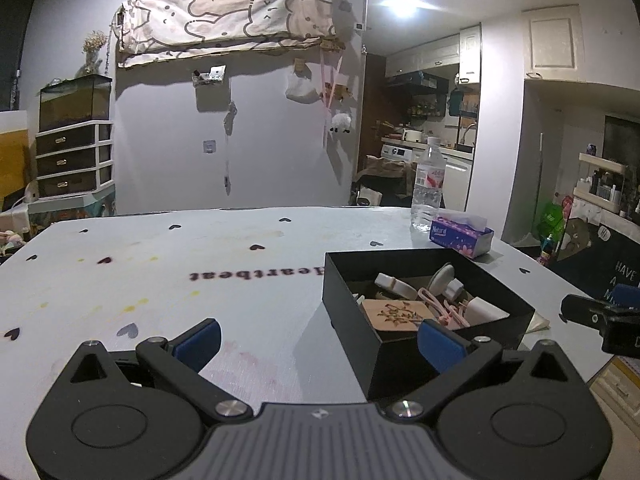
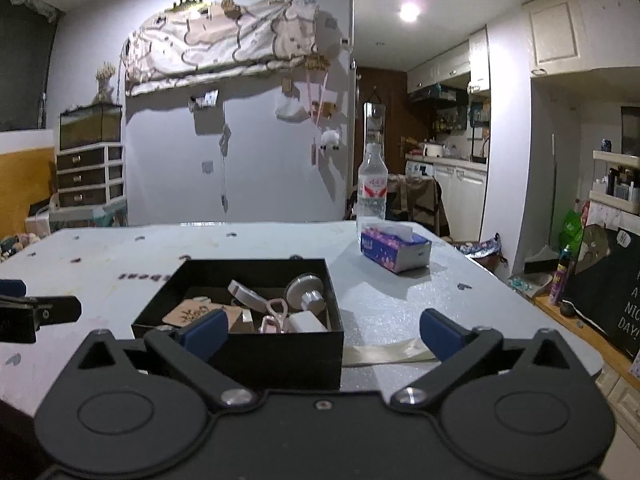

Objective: Organize rigid objects

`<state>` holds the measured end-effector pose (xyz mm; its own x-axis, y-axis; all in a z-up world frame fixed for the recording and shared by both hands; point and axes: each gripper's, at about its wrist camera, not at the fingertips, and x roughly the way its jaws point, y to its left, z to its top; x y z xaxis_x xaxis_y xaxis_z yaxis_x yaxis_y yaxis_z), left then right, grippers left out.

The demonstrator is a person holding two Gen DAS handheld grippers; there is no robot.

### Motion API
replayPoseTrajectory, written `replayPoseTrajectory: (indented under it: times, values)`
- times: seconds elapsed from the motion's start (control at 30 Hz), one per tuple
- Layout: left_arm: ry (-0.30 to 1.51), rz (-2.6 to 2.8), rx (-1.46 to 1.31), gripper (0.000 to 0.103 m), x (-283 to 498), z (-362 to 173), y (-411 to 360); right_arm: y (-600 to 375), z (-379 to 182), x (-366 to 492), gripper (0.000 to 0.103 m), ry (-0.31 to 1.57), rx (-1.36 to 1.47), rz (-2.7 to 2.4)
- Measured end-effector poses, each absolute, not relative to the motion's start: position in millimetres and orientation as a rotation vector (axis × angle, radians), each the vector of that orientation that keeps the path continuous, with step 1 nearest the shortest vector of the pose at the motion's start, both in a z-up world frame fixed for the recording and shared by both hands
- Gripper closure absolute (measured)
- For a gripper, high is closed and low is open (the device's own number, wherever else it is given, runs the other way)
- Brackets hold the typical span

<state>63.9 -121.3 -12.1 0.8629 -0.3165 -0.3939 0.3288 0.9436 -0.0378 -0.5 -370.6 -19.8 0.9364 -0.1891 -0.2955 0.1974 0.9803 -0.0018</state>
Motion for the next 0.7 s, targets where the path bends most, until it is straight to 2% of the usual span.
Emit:
replayPoseTrajectory:
  times: [0.7]
  values:
    - [0.365,-0.315,0.045,0.000,46.3,-11.7,-113.6,-360.6,-20.5,-3.3,0.000,0.280,0.012,-0.177]
